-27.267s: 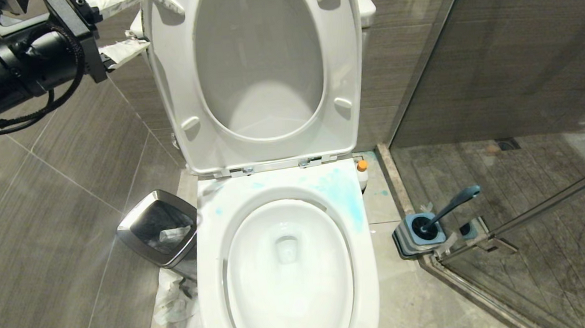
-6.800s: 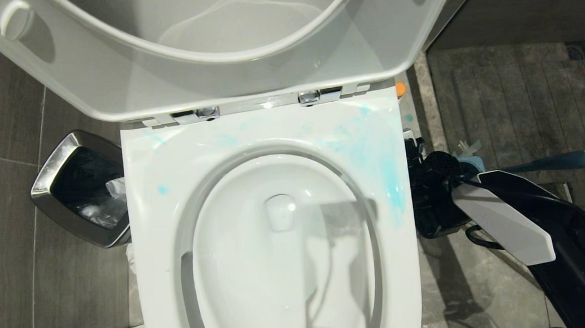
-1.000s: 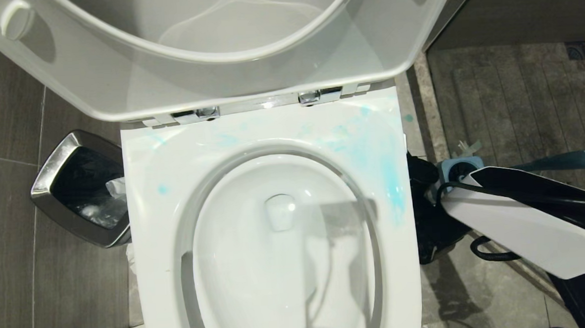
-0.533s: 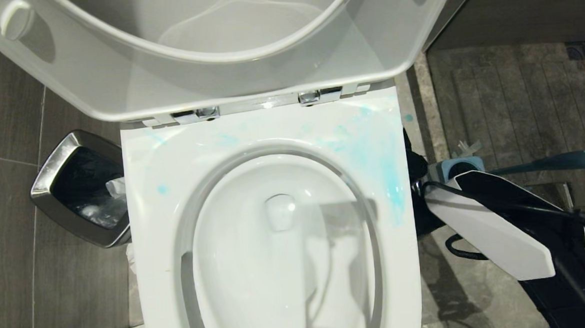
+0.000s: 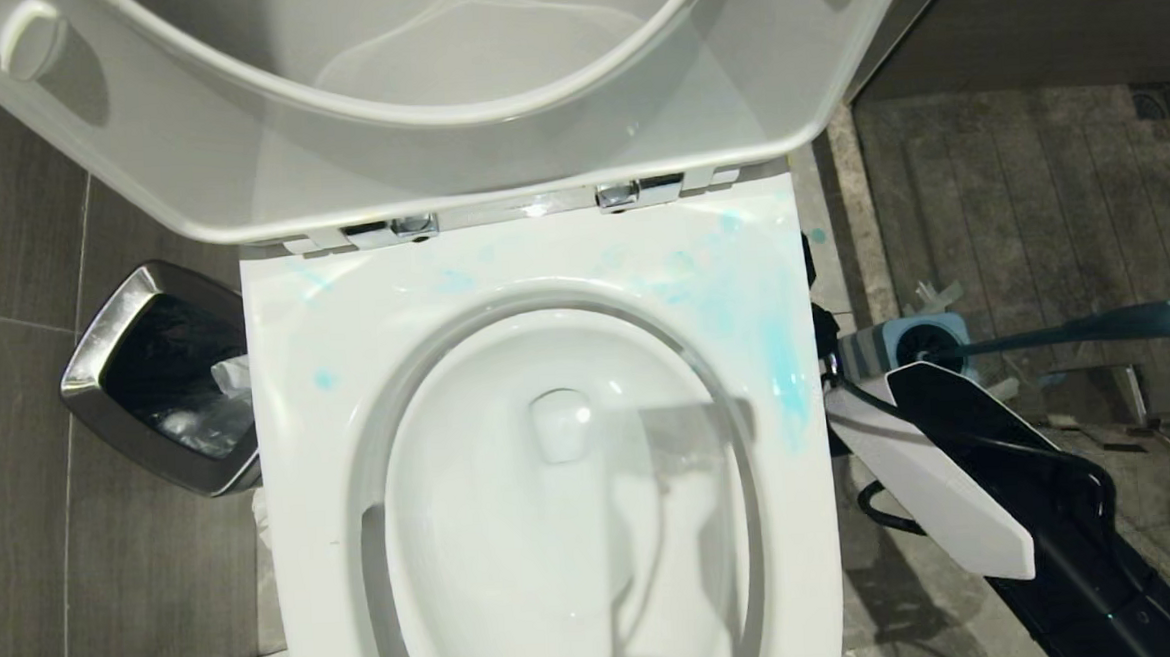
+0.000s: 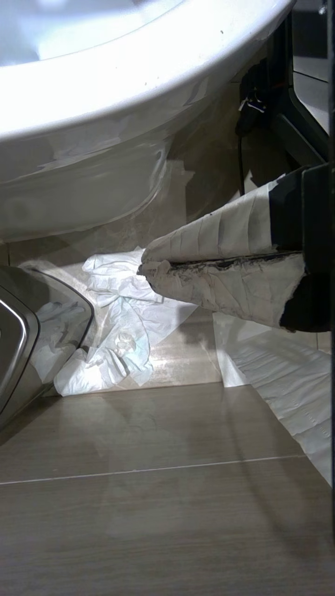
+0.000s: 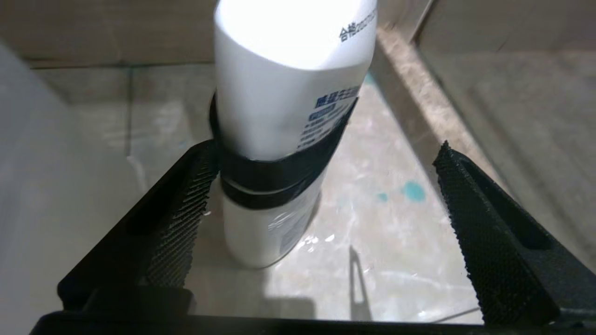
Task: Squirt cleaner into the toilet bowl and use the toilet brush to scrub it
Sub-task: Pour in the cleaning agent
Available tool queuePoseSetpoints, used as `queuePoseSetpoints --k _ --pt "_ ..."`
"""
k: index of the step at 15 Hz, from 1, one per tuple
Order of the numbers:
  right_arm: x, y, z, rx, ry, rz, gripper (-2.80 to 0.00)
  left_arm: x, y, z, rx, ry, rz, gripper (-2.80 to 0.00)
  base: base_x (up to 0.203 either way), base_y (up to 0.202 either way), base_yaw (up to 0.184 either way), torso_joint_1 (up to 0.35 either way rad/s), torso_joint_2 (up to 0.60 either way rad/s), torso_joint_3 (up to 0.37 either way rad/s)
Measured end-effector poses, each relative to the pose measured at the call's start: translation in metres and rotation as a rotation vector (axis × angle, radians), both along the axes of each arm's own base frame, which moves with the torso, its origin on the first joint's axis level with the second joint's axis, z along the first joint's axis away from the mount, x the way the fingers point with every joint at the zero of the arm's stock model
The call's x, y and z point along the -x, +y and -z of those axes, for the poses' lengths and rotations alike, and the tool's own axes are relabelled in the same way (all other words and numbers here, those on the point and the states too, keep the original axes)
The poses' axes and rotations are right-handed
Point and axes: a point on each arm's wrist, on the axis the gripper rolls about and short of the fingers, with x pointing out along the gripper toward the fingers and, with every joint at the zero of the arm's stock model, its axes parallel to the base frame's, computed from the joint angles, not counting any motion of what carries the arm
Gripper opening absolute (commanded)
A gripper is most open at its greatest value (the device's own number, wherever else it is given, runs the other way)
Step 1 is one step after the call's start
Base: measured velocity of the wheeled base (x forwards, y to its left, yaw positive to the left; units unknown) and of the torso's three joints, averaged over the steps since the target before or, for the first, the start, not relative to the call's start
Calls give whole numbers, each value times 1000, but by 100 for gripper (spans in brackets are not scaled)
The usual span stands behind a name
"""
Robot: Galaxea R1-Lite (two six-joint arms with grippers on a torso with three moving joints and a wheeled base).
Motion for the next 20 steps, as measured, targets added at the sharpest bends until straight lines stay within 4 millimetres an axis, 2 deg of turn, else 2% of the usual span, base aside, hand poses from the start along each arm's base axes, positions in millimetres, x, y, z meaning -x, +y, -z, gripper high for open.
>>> queuePoseSetpoints --k 8,13,16,20 --pt "-6 2 19 44 1 -32 0 0 0 0 0 0 0 -280 0 0 0 0 0 0" --pt "-8 -2 14 76 -28 -86 0 0 0 0 1 0 0 -280 0 0 0 0 0 0" --pt "-10 -11 6 115 -56 -104 0 0 0 0 0 0 0 -280 0 0 0 0 0 0" --pt "-18 -37 -2 129 -71 -47 0 0 0 0 1 -1 0 -280 0 0 0 0 0 0"
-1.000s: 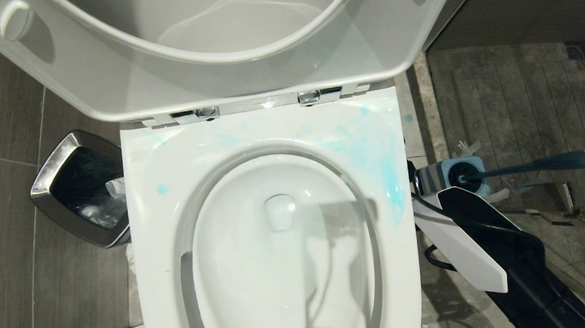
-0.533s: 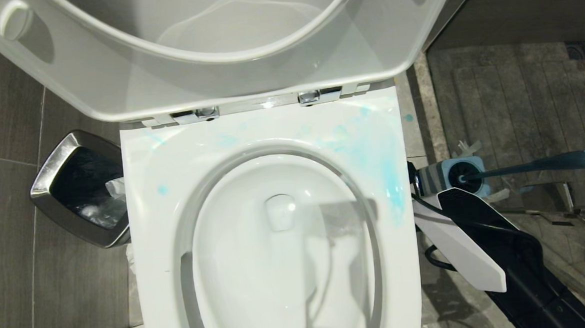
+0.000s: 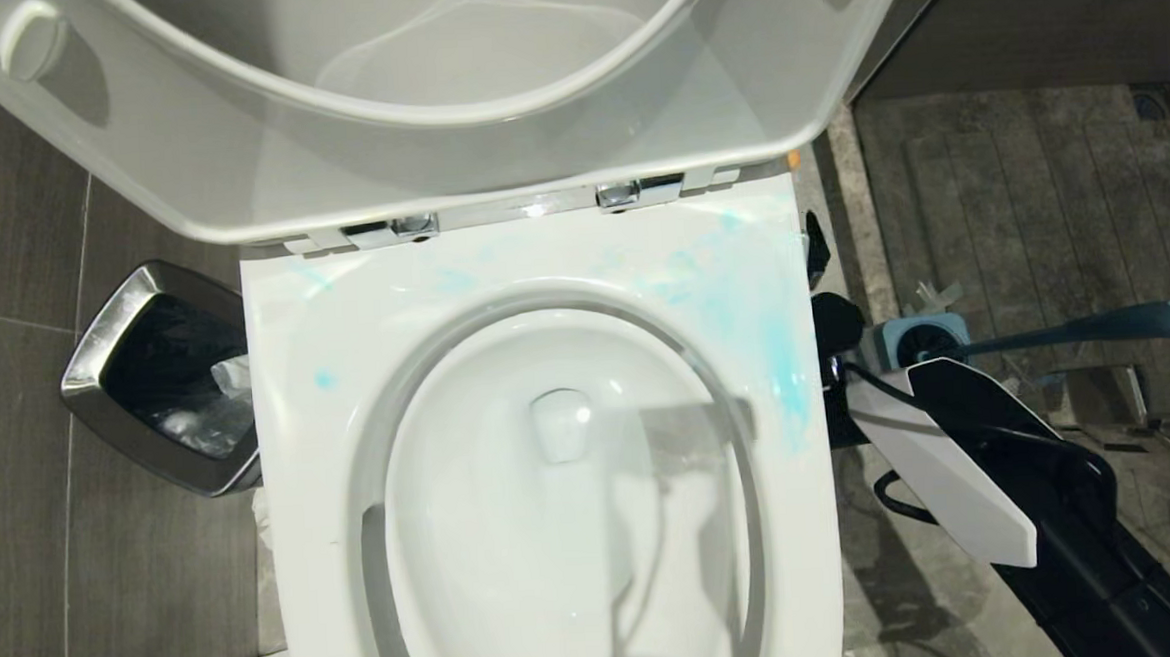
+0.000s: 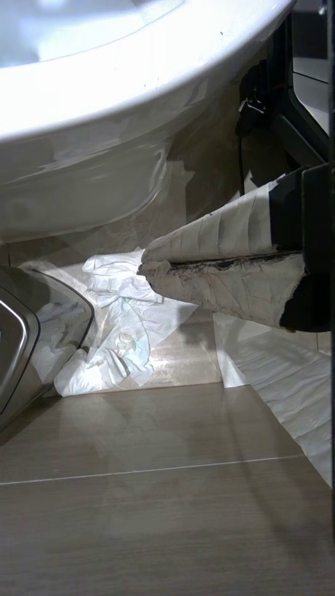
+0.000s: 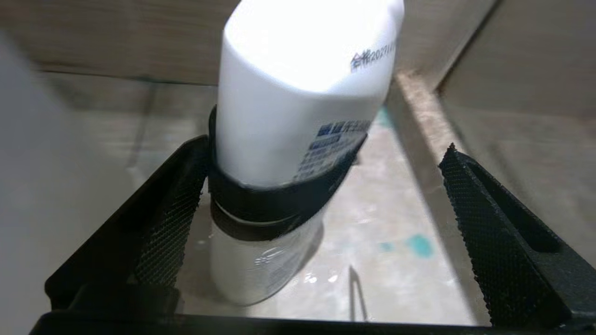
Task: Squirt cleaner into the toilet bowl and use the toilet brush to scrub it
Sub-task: Pour in the cleaning agent
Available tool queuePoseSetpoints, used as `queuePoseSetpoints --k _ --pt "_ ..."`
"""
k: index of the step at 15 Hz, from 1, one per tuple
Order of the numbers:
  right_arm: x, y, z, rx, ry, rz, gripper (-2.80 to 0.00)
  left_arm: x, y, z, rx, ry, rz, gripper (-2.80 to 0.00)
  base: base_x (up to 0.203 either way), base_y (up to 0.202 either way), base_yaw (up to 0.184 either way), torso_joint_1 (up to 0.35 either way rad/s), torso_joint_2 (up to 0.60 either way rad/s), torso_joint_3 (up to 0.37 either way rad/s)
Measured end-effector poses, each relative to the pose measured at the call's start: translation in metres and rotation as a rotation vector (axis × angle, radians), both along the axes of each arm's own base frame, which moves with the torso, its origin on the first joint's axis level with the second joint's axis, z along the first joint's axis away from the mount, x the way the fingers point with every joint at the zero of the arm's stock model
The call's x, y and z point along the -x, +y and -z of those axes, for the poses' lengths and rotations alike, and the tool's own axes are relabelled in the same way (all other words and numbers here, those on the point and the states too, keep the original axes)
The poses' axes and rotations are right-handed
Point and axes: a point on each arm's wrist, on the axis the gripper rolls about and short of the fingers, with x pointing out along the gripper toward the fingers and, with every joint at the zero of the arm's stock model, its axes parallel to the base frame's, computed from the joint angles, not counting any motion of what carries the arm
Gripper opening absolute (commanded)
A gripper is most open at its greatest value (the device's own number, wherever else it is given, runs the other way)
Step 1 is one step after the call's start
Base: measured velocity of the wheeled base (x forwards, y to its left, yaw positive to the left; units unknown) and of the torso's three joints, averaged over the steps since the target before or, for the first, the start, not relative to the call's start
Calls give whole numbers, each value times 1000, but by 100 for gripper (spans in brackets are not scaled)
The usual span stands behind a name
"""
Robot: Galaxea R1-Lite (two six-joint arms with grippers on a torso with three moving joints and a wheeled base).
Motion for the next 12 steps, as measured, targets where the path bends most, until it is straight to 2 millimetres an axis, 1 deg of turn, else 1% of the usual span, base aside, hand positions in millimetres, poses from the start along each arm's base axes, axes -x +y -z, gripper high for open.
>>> queuePoseSetpoints --k 2,4,8,12 --pt "-3 -10 -1 3 -2 23 0 0 0 0 0 0 0 -280 0 0 0 0 0 0" --pt "-4 -15 -1 10 1 41 0 0 0 0 -1 0 0 -280 0 0 0 0 0 0" --pt "-6 -22 -4 29 1 71 0 0 0 0 0 0 0 -280 0 0 0 0 0 0" --pt "-5 -26 -12 48 -5 97 0 0 0 0 0 0 0 -280 0 0 0 0 0 0"
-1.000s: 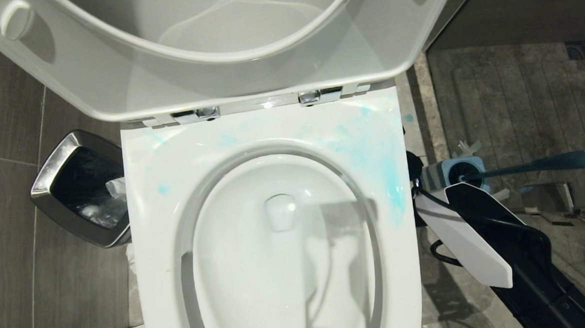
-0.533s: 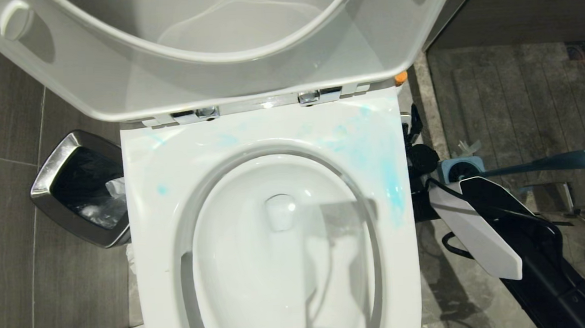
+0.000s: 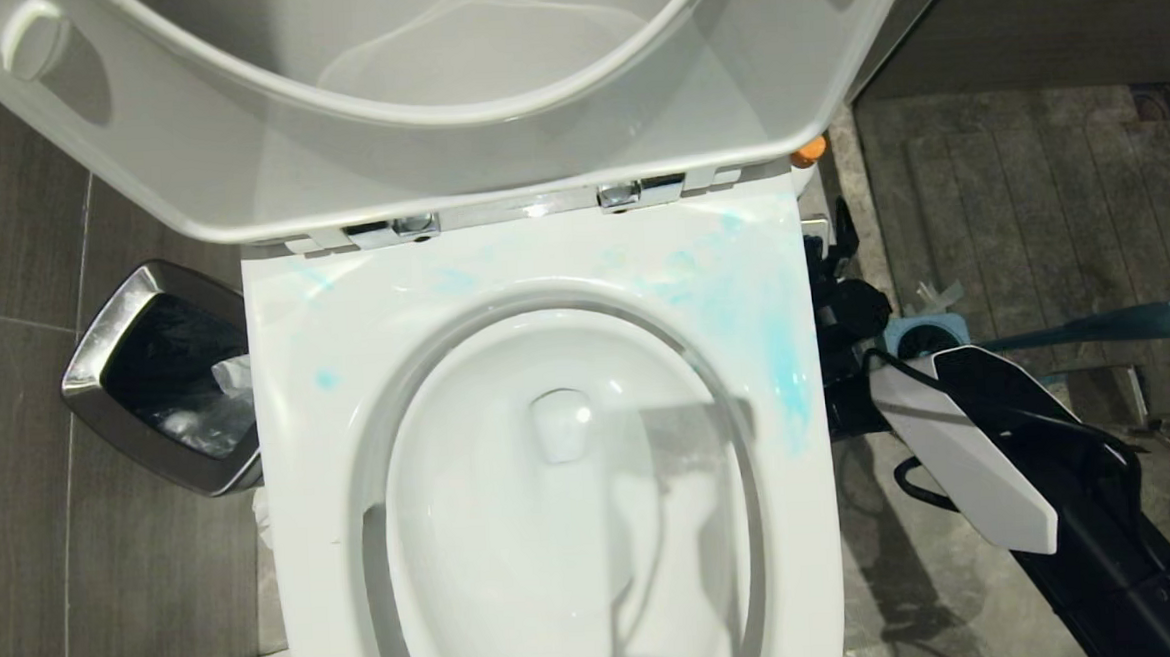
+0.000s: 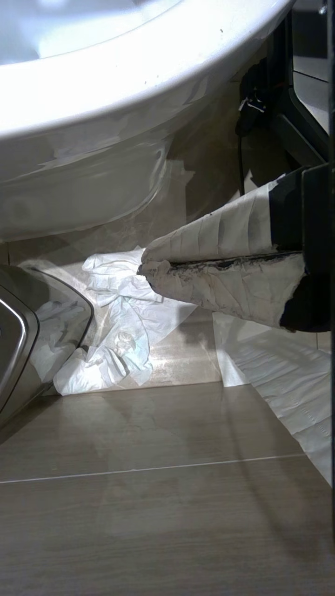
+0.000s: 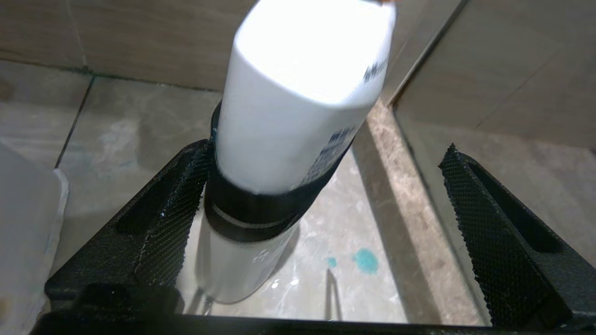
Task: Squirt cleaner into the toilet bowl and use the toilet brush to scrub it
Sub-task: Pour in the cleaning agent
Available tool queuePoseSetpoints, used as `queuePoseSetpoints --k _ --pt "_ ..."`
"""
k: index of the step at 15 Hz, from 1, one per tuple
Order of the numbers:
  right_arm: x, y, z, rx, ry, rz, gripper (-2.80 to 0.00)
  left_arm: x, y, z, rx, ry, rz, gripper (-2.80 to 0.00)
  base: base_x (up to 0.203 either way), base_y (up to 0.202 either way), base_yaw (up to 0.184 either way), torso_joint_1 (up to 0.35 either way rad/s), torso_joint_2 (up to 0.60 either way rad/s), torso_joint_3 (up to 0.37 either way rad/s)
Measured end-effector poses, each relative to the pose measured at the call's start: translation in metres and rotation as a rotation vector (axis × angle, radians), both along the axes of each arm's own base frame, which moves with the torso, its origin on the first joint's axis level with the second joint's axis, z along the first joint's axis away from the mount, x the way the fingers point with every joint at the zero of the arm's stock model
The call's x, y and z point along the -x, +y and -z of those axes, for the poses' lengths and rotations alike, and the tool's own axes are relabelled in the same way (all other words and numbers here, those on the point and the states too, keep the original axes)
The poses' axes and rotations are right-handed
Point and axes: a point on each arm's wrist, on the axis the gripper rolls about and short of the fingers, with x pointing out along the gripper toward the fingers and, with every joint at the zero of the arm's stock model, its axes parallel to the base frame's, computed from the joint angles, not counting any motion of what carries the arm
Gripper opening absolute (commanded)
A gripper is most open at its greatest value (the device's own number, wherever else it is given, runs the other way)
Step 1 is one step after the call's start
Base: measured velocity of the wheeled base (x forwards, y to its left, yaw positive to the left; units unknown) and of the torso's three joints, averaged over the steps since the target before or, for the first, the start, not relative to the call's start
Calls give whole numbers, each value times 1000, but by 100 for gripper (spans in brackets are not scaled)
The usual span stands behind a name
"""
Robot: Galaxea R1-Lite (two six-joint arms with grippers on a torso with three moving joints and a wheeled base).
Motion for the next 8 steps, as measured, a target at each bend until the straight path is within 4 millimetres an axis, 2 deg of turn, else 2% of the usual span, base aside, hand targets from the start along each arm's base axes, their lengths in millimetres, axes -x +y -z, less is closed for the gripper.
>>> queuePoseSetpoints --k 4,8 --pt "1 -2 -4 7 1 11 0 0 0 0 0 0 0 -280 0 0 0 0 0 0" --pt "-1 -13 -5 35 14 63 0 0 0 0 0 0 0 -280 0 0 0 0 0 0"
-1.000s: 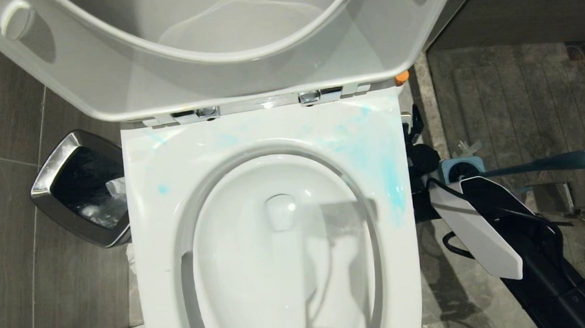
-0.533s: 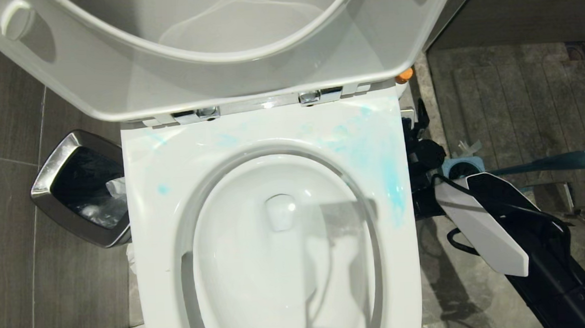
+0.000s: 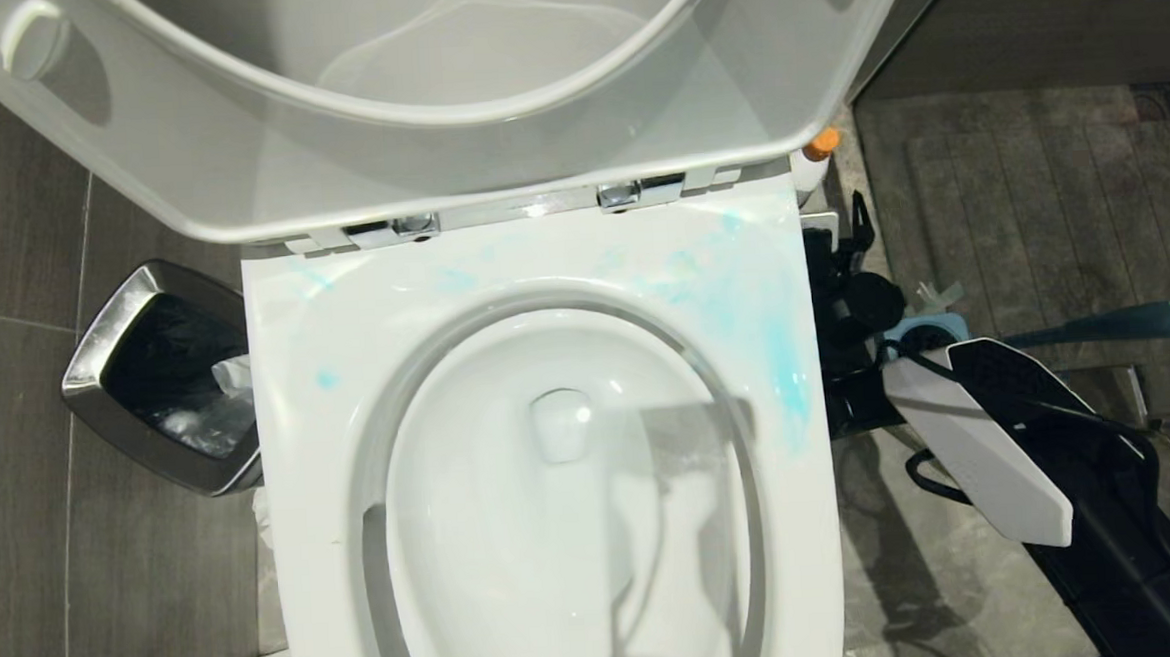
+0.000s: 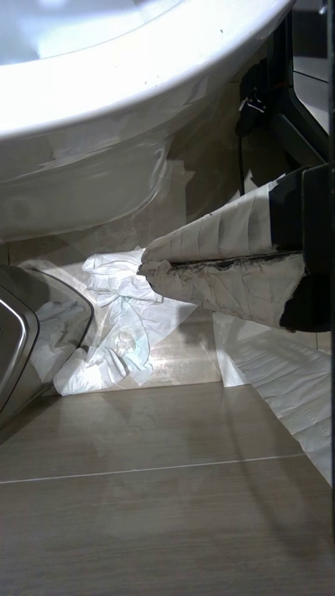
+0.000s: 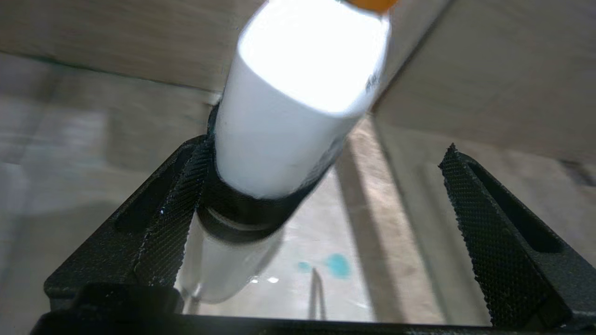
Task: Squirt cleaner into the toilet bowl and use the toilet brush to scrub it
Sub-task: Pour in the cleaning agent
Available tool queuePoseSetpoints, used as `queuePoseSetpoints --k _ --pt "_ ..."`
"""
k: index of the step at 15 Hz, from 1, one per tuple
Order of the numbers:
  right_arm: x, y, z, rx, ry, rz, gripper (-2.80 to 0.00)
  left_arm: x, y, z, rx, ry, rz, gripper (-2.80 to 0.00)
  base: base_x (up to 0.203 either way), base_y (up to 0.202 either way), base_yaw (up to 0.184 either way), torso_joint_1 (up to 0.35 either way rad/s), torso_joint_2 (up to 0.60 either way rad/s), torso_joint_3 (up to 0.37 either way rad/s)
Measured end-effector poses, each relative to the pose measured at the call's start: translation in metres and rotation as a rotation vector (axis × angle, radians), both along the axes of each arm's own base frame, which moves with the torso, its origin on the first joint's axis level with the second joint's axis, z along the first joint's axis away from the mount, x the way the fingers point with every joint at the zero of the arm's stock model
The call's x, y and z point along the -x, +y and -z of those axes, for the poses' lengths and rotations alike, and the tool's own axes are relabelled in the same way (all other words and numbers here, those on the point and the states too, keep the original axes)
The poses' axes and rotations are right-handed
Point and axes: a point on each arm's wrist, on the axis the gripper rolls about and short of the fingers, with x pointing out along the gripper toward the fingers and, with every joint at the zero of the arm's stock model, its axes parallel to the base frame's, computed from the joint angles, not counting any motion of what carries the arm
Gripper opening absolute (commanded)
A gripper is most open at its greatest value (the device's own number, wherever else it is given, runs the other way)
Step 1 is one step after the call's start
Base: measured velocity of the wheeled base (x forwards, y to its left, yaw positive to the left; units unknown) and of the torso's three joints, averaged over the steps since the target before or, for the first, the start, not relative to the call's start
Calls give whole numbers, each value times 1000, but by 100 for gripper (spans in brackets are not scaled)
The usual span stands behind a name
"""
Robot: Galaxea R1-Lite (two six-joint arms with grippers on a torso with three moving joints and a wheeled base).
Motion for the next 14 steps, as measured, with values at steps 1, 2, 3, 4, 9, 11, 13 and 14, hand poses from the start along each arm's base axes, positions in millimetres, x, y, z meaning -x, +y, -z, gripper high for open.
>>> queuePoseSetpoints --k 1,2,3,4,9,11,13,14 --pt "0 -2 -1 6 2 11 0 0 0 0 0 0 0 -280 0 0 0 0 0 0" --pt "0 -3 -2 17 4 26 0 0 0 0 0 0 0 -280 0 0 0 0 0 0" --pt "0 -6 -3 29 5 43 0 0 0 0 0 0 0 -280 0 0 0 0 0 0" --pt "0 -7 -5 37 6 55 0 0 0 0 0 0 0 -280 0 0 0 0 0 0" --pt "2 -9 -4 56 33 67 0 0 0 0 0 0 0 -280 0 0 0 0 0 0" --pt "2 -8 -3 54 33 60 0 0 0 0 0 0 0 -280 0 0 0 0 0 0" --pt "-1 -7 -1 48 20 55 0 0 0 0 0 0 0 -280 0 0 0 0 0 0" --pt "-3 -7 3 45 15 50 0 0 0 0 0 0 0 -280 0 0 0 0 0 0"
